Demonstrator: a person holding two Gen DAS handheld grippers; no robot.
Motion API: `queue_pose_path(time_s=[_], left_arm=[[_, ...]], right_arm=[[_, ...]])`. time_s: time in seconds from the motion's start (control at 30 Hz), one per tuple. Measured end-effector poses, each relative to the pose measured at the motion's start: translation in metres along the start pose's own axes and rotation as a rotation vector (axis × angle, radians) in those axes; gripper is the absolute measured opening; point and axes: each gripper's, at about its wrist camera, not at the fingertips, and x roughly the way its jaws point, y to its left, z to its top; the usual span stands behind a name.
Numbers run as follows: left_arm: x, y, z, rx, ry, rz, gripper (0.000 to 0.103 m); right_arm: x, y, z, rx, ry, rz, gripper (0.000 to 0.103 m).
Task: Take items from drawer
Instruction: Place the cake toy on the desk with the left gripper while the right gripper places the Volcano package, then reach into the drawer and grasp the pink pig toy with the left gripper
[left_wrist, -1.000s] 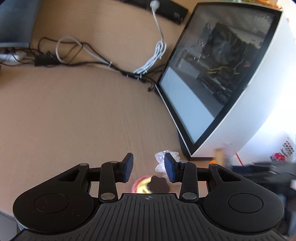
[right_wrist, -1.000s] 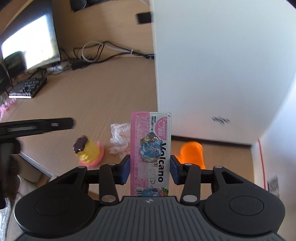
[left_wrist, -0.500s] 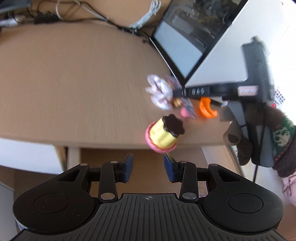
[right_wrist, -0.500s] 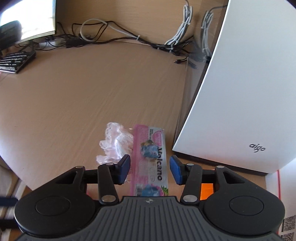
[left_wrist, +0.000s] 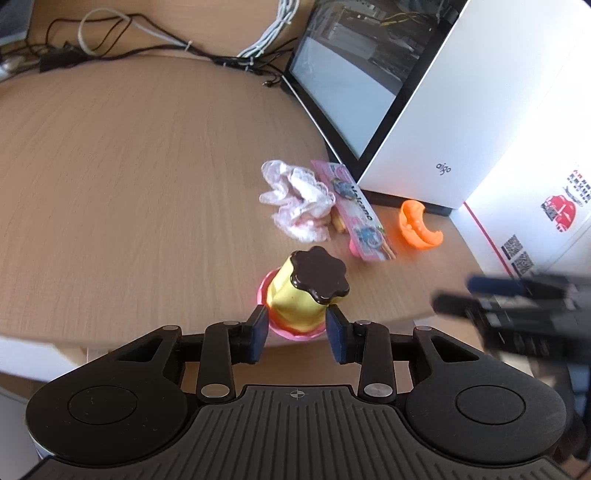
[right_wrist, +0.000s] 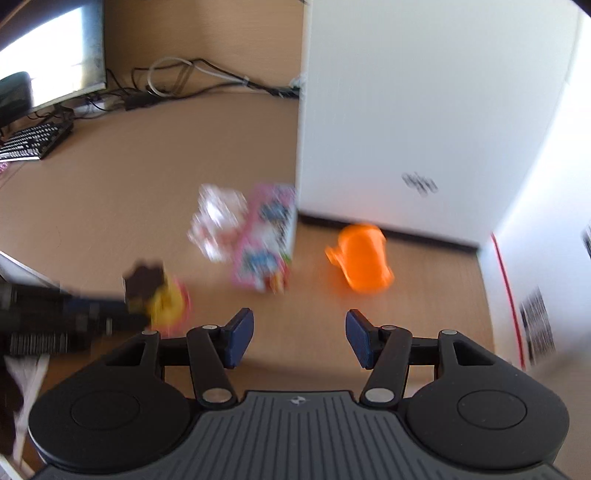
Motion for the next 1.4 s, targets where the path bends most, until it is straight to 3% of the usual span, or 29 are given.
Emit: queue_pose_path(time_s=[0.27,0.43,0.57,0.67,0.77,0.93,1.07,1.27,1.4], left_arm=[[0.014,0.004,0.020,0.022,-0.007,0.062,0.036],[-0.015,0.015,0.024,0.032,-0.024,0.035,0.034],[-0.041,0.021,0.015,0.113,0.000,0.040,0.034],[-0.046,0.012,0.003,0.273,0.113,-0.004,0.034],[-0.030,-0.008,-0.021,0.495,0.340,-0.051,0.037],[0.012,-0.026,-0.063,0.786,0.548,0.043,0.038],[0.040,-0.024,-0.071,0.789,0.658,0.055,0.038],[0.056,-0.030,-0.074,0.829,0.716,0.020,0.037],[0.064,-0.037,-0.077,0.897,0.756,0.049,0.039]], right_arm=[[-0.012,-0.021,-0.047,0.073,0.067,-0.007,0.056],[-0.018,-0.027,-0.061,0.092,0.078,-0.010,0.057],[-0.025,-0.033,-0.069,0.099,0.043,0.007,0.066],[-0.024,-0.033,-0.071,0.085,0.022,0.008,0.067],[-0.021,-0.032,-0.071,0.090,0.032,0.039,0.067],[-0.017,-0.028,-0.071,0.079,0.054,0.072,0.067],[-0.016,-0.025,-0.073,0.067,0.063,0.069,0.067],[-0.012,-0.018,-0.078,0.044,0.090,0.088,0.067],[-0.011,-0.013,-0.081,0.040,0.108,0.107,0.067]])
